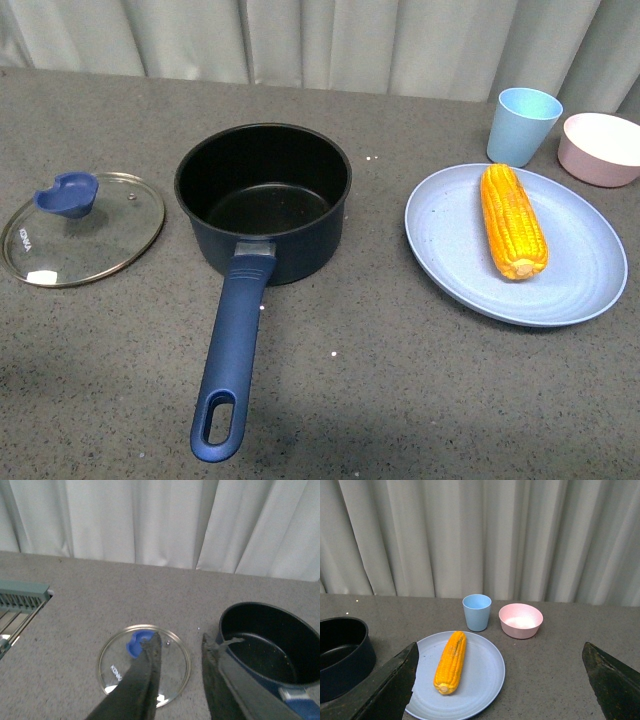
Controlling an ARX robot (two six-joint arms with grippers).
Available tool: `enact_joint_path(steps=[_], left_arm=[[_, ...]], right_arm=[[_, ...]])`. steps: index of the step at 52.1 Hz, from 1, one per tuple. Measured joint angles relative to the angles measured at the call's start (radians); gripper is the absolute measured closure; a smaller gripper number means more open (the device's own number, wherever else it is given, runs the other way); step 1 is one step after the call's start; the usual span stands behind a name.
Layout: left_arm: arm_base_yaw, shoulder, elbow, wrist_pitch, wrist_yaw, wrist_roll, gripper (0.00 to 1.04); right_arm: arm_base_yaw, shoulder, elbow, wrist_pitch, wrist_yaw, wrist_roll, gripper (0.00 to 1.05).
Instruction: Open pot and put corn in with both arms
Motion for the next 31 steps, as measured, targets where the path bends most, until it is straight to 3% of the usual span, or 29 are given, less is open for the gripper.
enact_joint_path(steps=[4, 9, 18, 31], left_arm=[[0.0, -0.197, -0.018, -0.172, 0.0, -0.002, 1.0], [0.0, -0.592, -0.018, -0.526, 0.0, -0.002, 1.01], [0.0, -0.904, -0.017, -0.822, 0.0, -0.002, 1.01], [0.0, -0.953, -0.017, -0.842, 0.0, -0.002, 1.01]], right_arm=[[0.0, 0.0, 0.0, 0.0, 0.0, 0.0, 0.09], [0.0, 0.0, 0.0, 0.0, 0.0, 0.0, 0.09], [0.0, 0.0, 0.0, 0.0, 0.0, 0.0, 0.09], [0.0, 0.0, 0.0, -0.001, 0.0, 0.0, 0.09]])
